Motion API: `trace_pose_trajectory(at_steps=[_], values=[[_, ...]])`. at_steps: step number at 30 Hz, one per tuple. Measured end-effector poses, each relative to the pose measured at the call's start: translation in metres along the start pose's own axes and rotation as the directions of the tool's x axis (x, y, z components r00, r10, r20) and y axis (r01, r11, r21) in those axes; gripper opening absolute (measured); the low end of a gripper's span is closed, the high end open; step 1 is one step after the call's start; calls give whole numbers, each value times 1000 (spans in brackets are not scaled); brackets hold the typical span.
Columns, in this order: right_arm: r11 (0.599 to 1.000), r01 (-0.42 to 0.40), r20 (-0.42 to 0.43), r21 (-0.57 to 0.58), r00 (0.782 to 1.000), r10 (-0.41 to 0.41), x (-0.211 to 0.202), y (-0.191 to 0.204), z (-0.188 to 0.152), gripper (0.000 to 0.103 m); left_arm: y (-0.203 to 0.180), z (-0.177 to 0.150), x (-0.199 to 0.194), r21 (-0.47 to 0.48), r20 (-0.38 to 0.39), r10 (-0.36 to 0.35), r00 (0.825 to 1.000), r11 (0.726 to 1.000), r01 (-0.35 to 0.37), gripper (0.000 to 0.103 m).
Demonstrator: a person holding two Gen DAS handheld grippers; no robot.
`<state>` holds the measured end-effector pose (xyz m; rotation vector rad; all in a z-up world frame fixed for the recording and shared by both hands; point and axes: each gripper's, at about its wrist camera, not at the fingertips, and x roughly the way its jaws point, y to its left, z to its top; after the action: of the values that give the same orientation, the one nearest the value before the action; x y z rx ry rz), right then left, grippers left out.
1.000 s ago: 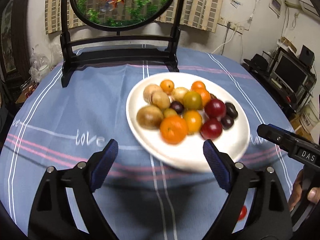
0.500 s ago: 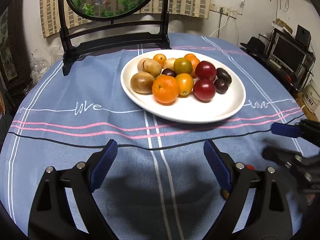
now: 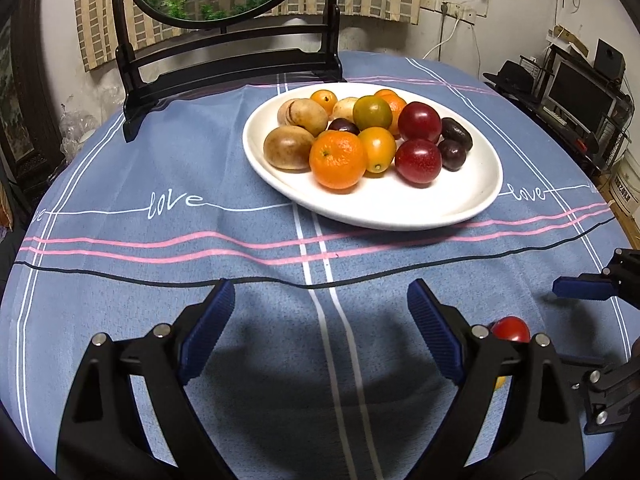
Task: Organize fruits
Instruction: 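Grasp the red cherry tomato with the right tool while the left tool grasps a small yellow fruit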
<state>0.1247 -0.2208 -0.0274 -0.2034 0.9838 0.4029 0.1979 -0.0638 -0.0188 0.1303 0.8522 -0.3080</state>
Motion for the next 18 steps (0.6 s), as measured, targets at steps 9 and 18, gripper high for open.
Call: trace_pose_trajectory(at_steps=[9, 18], values=[[999, 17, -41, -37, 999, -18, 20, 12, 1, 59, -1, -1, 2, -1, -21, -10, 1000, 1000, 10, 90], [998, 58, 38, 0, 998, -58, 27, 16, 10, 47, -3, -2, 1, 5, -25, -17, 1000, 1000, 17, 91]])
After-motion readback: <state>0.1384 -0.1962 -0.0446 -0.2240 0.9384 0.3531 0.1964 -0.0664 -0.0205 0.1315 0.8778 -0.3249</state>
